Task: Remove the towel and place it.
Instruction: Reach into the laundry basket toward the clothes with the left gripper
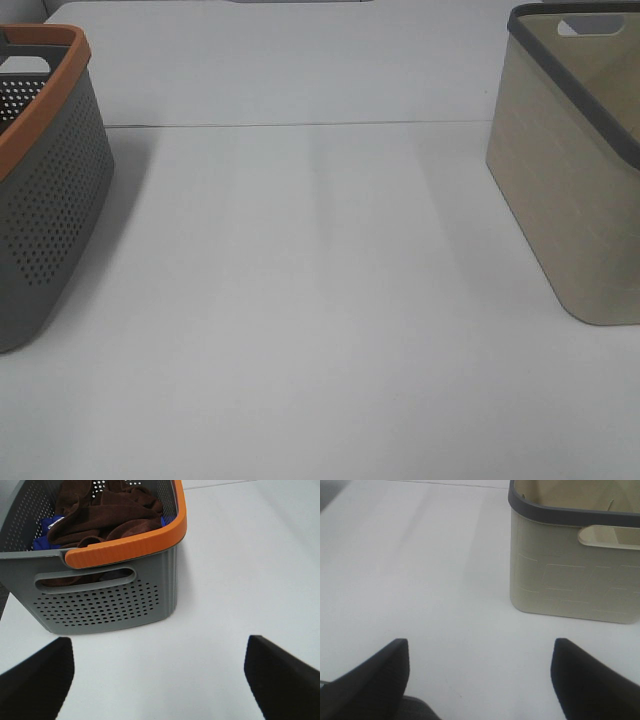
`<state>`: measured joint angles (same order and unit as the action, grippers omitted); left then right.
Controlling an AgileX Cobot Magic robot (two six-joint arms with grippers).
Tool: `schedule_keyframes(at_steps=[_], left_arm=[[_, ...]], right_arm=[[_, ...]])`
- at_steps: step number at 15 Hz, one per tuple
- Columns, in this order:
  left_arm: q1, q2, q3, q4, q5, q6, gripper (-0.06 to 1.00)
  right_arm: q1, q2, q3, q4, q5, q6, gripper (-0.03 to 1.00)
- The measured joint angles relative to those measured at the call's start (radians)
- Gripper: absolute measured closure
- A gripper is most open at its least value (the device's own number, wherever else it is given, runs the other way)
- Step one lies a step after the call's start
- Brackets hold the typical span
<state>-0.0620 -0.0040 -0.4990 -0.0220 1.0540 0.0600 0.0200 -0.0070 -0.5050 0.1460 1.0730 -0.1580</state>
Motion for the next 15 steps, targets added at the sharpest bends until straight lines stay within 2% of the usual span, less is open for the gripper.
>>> schedule_keyframes(at_steps=[15], left_arm=[[0.000,0.000,0.000,0.000,0.000,0.000,0.07]], right_arm=[[0.000,0.000,0.000,0.000,0.000,0.000,0.23]])
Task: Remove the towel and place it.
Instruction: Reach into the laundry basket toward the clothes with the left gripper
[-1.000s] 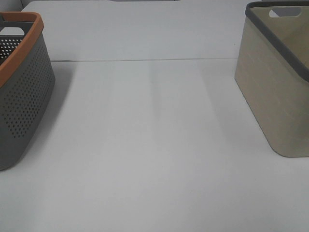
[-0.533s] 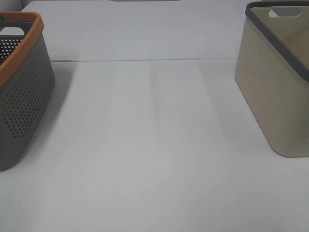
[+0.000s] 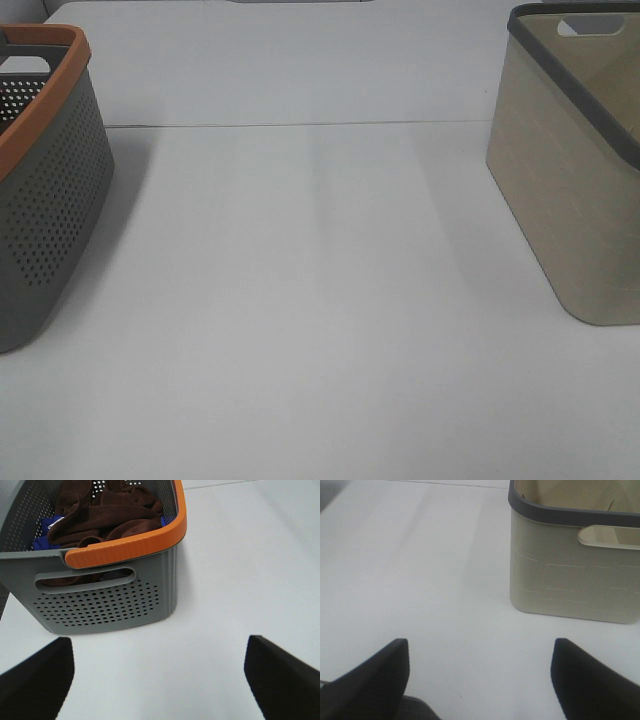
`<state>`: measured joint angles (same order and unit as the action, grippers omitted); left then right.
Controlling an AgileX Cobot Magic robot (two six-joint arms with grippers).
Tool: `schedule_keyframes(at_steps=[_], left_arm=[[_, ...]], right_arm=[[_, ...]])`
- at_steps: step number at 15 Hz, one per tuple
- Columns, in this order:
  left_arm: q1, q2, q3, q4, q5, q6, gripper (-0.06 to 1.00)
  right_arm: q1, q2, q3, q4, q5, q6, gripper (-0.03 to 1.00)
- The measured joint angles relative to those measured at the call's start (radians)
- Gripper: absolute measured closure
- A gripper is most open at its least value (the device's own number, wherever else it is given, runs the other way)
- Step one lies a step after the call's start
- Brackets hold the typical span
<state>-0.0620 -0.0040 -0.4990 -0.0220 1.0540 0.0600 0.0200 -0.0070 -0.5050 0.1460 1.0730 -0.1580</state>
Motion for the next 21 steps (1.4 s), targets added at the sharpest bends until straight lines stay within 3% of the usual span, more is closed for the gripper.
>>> schedule_keyframes(at_steps=[21], left_arm=[[0.000,0.000,0.000,0.000,0.000,0.000,0.07]], right_arm=[[0.000,0.000,0.000,0.000,0.000,0.000,0.23]])
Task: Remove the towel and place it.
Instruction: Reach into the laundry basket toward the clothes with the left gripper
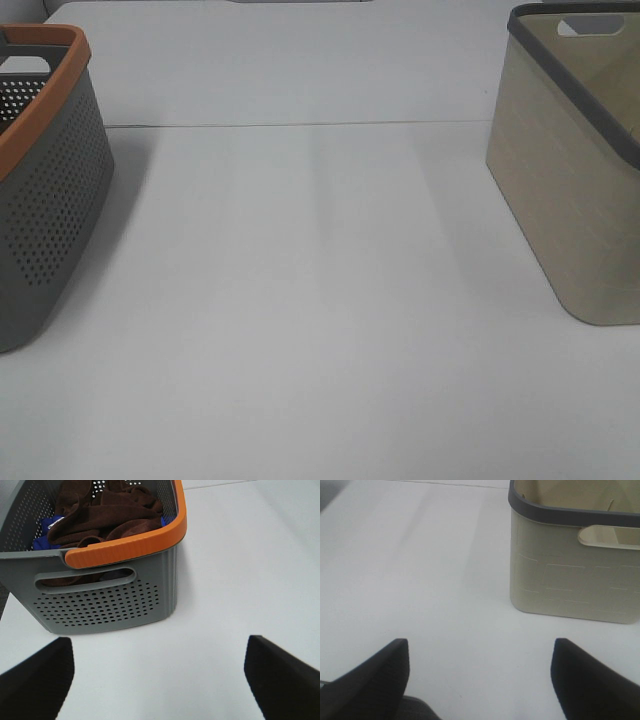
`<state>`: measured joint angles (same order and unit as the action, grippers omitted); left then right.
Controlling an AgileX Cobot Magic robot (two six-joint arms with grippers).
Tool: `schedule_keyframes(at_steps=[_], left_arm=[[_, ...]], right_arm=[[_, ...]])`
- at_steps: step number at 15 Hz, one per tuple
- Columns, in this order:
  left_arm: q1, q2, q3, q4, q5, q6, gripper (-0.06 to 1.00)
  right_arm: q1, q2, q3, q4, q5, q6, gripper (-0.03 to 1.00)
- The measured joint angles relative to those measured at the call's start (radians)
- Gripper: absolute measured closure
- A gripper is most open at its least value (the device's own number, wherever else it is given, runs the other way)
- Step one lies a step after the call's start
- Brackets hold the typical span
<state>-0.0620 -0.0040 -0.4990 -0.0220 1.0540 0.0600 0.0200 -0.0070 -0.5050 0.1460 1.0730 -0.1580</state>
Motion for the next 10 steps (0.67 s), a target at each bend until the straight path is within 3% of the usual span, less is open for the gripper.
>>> schedule_keyframes(at_steps=[8,10], left_arm=[[0.000,0.009,-0.007,-0.002,-0.008,-0.009,0.07],[0.000,0.075,-0.036,-0.002,-0.102,-0.022,0.07]], right_arm=[[0.000,0.000,0.000,0.000,0.000,0.000,0.23],[0.000,0.000,0.000,0.000,0.000,0.000,0.23]])
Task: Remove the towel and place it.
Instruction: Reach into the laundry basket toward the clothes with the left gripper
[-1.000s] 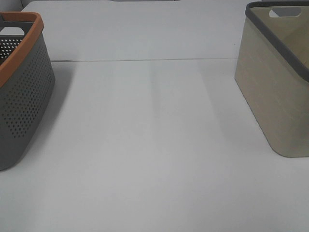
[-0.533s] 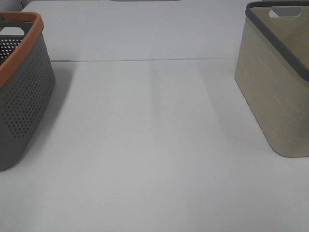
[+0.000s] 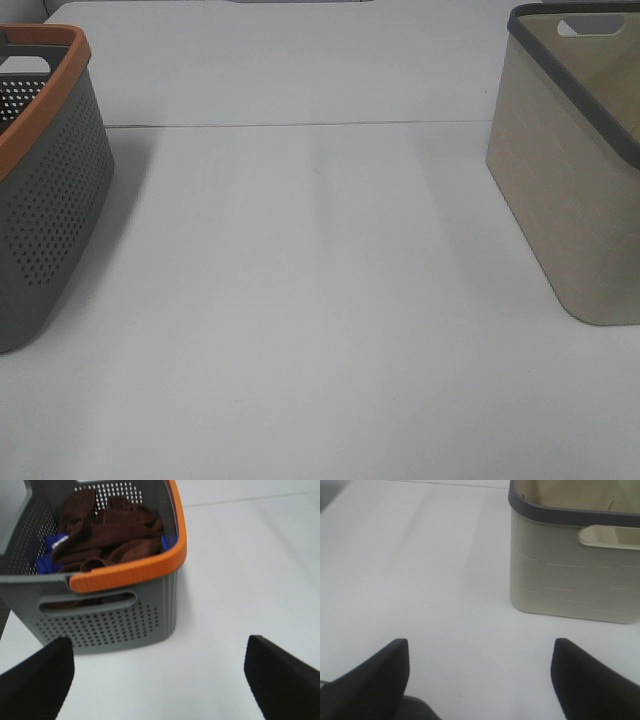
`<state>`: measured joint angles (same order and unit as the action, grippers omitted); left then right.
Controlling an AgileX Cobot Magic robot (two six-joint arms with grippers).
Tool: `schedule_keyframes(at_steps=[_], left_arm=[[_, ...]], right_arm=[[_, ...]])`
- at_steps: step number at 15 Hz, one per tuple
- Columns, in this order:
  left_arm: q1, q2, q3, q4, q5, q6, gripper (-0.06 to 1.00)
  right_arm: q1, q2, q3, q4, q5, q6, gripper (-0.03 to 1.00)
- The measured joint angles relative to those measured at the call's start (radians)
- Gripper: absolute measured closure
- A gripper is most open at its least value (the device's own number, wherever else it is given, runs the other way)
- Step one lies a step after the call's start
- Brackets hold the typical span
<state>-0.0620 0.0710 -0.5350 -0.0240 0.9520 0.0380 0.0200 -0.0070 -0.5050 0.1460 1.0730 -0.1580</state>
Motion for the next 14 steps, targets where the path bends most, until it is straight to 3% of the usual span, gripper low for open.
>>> schedule_keyframes(at_steps=[1,3,6,7,11,14], left_arm=[[0.000,0.117,-0.012,0.000,-0.167,-0.084,0.08],[0.000,0.271,-0.012,0.000,-0.346,-0.159,0.12],[0.000,0.530,-0.017,-0.001,-0.612,-0.184,0.17],[0.000,0.617,-0.033,-0.003,-0.656,-0.197,0.19],[0.000,0.977,-0.221,-0.005,-0.653,-0.221,0.22],[0.000,1.167,-0.399,-0.005,-0.516,-0.233,0.22]], right_arm=[[0.000,0.000,0.000,0.000,0.000,0.000,0.23],[0.000,0.000,0.000,0.000,0.000,0.000,0.23],[0.000,0.000,0.000,0.000,0.000,0.000,0.23],[0.000,0.000,0.000,0.000,0.000,0.000,0.23],[0.000,0.000,0.000,0.000,0.000,0.000,0.23],[0.000,0.000,0.000,0.000,0.000,0.000,0.23]])
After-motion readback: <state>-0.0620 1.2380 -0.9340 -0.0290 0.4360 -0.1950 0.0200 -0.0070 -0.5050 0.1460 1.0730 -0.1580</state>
